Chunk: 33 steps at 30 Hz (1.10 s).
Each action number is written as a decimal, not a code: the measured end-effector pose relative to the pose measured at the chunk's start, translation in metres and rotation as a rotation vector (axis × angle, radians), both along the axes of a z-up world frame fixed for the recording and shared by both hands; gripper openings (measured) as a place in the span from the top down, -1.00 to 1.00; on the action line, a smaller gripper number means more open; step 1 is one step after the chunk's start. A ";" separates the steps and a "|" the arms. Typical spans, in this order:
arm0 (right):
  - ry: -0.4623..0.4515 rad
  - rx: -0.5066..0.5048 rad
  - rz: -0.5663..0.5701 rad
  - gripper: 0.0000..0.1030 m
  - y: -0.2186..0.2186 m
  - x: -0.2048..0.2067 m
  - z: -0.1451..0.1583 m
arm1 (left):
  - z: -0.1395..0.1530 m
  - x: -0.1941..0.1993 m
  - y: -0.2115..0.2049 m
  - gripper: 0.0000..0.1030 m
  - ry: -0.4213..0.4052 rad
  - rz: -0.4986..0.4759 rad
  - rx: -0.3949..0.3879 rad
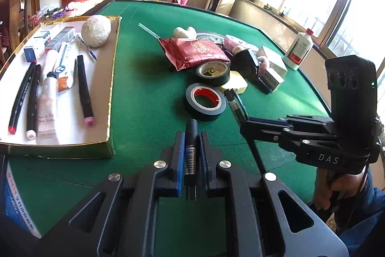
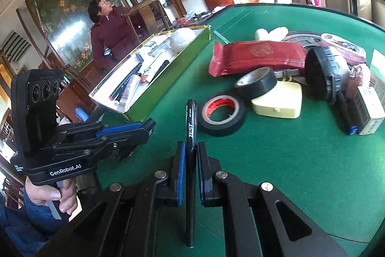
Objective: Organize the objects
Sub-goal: 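Carry both black markers over the white tray with both tools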
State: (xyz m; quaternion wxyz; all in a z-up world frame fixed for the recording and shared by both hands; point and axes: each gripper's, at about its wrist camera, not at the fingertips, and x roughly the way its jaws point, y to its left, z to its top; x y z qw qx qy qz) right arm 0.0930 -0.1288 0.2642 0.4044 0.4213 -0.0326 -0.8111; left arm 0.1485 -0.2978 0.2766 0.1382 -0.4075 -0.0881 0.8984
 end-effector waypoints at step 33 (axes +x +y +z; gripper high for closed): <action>0.020 -0.131 0.119 0.86 -0.156 -0.037 0.070 | 0.049 0.005 -0.184 0.78 0.107 0.355 0.017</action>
